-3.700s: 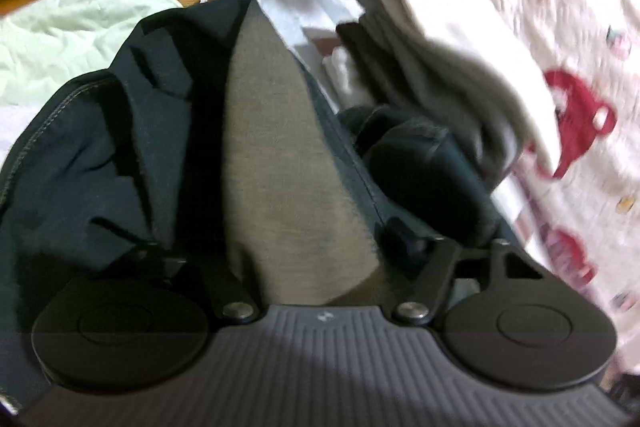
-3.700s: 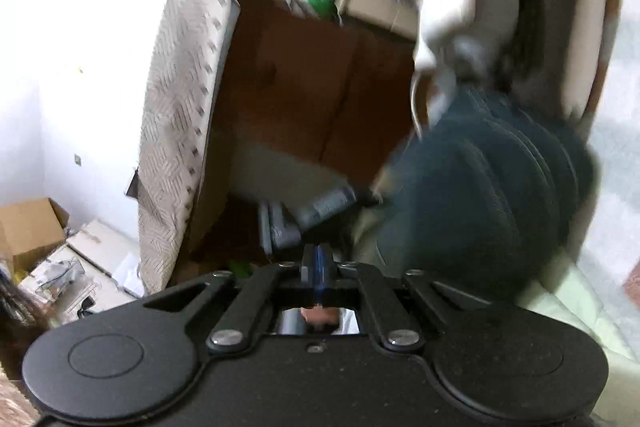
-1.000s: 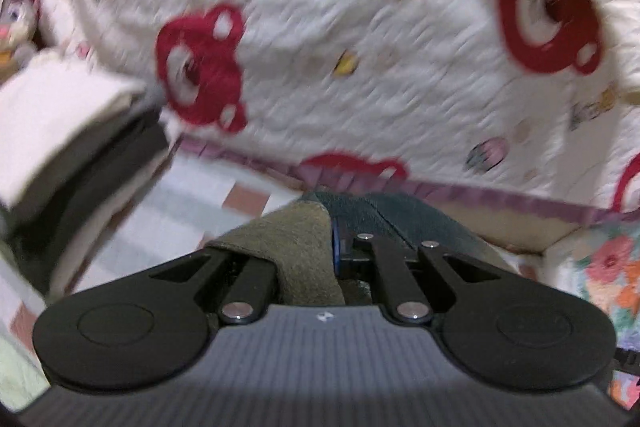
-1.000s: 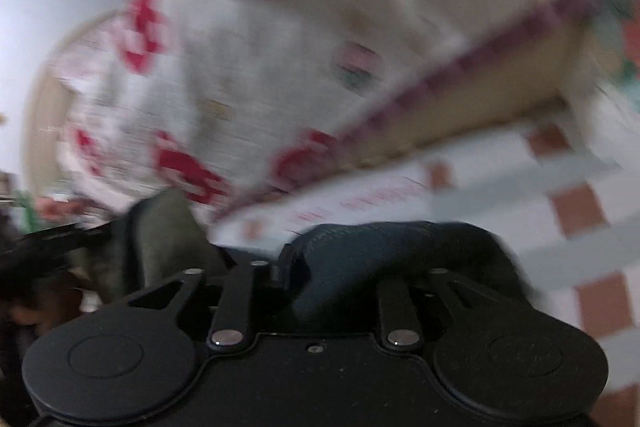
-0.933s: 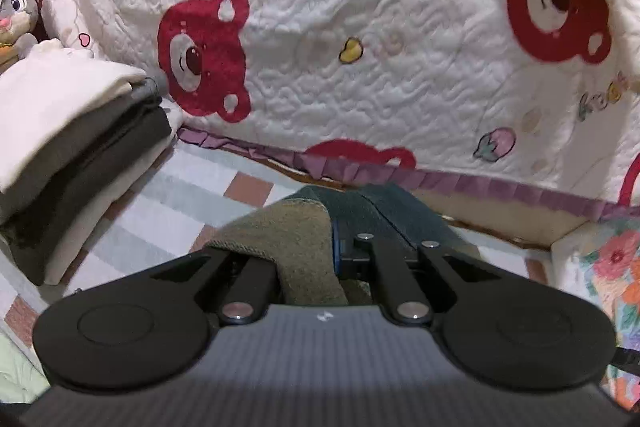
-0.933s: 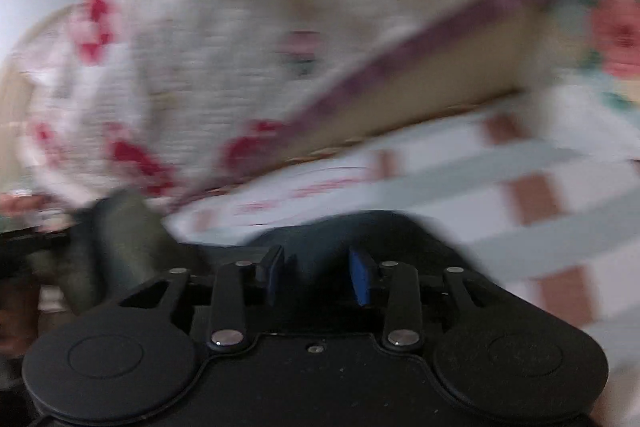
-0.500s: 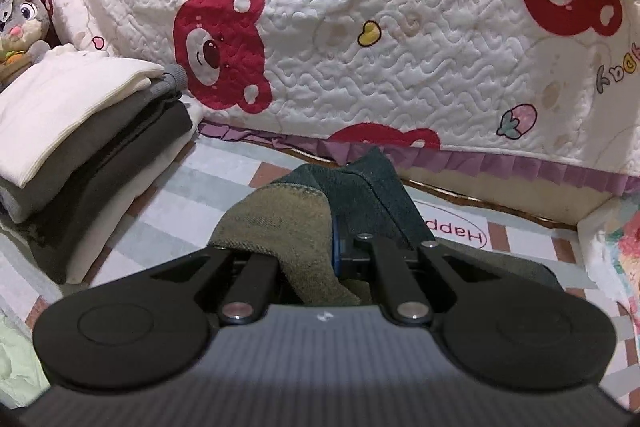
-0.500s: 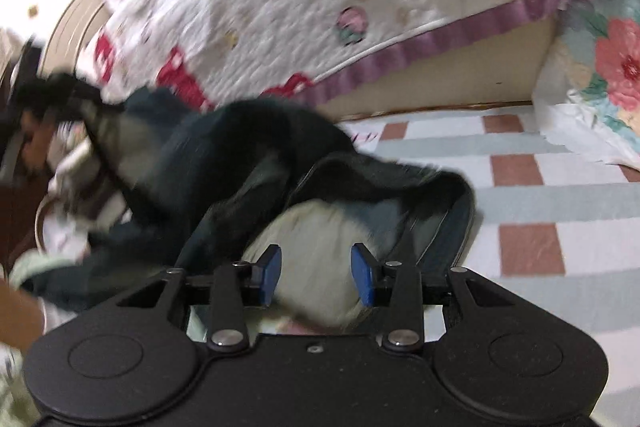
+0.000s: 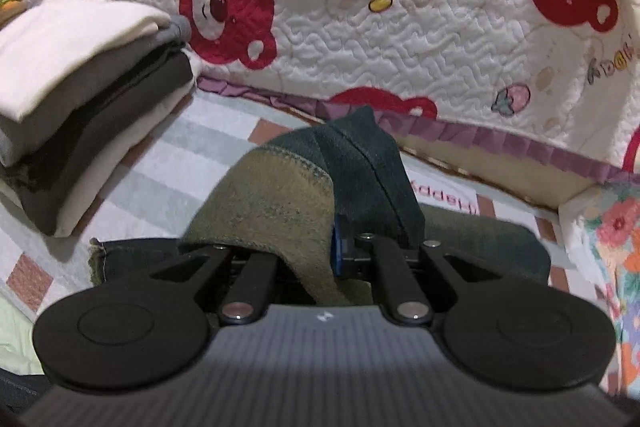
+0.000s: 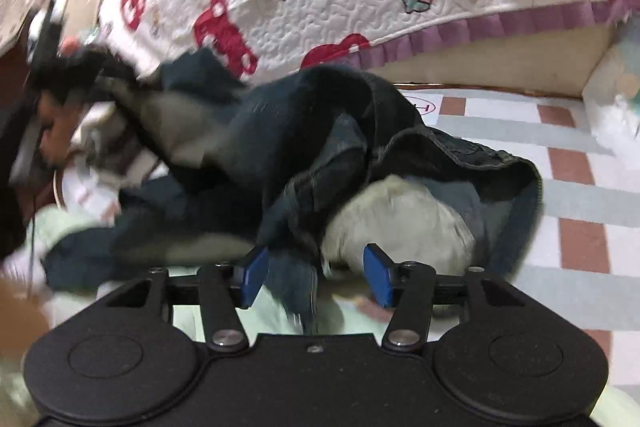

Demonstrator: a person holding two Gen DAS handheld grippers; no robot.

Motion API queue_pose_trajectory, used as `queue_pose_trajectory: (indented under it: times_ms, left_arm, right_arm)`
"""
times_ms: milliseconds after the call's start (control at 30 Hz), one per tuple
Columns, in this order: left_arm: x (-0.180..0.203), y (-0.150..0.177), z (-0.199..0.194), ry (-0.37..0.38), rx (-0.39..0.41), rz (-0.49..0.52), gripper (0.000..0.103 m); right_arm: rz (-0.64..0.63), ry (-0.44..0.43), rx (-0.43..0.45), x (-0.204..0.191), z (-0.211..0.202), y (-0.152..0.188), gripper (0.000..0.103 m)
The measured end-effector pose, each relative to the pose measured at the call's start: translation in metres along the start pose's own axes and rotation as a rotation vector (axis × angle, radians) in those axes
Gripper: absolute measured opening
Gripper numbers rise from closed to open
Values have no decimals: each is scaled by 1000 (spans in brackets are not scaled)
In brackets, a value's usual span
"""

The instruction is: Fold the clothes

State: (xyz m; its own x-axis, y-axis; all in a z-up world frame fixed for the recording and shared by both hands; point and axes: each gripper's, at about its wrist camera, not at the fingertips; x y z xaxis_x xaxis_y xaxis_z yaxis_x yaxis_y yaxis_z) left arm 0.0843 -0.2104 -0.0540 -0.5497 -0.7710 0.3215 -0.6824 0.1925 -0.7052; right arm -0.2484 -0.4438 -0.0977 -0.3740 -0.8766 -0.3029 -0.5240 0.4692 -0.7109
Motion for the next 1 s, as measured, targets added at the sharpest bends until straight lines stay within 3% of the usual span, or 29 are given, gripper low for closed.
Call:
queue_pose_trajectory:
  times_ms: [100,167,200,300,433,467,533,667,800,833,867,933,1000]
  left_arm:
    - [-20,15,4,-20,15,-23,13]
    - [-33,22,9,-86,36,-63,23]
    - [-40,20,15,-120,46,-95,23]
    - [-57,13,30,-147,74,-221,20]
    - [-60,9,37,-112,68,-262,20]
    - [-60,8,38,-108,68,-266,20]
    - [-58,6,37,-121,72,-243,21]
    - [-69,12,37,-100,65,-308,23]
    - [-83,23,41,-127,33,-344,23]
    - [-86,26,42,-135,25,-352,23]
    - [-90,28,42,-138,16,-362,23]
    - [-96,30,39,-140,9,-379,23]
    - [-102,27,32,-135,17,-394,23]
  right_arm:
    - [47,22,-19,10,23,-13,58]
    - [48,60,-44,14,39,-18,22]
    - [49,79,-57,17,47,-21,21]
    - [35,131,-43,19,62,-28,21]
    - [146,54,-51,34,83,-37,26]
    - [148,45,-57,35,90,-38,33]
    - [151,27,-68,36,104,-40,39]
    - [157,-9,-91,39,132,-44,53]
    - [164,-46,-114,41,161,-48,56]
    - [158,-59,-108,40,164,-49,41]
    - [147,-76,-92,37,164,-49,10]
    - [138,-111,-45,33,159,-52,6]
    - [171,-127,69,35,130,-60,6]
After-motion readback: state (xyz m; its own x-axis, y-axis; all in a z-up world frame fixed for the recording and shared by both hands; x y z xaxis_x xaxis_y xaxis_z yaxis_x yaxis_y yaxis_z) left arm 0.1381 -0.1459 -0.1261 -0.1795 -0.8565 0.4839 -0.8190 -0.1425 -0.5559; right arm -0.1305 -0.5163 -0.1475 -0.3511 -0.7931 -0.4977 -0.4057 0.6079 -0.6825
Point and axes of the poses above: each gripper's, at about its wrist camera, not at the fingertips, and z roughly the way its jaws point, x to its right, y to its underside, and after that the axes turned 5 degrees about y, right-handed
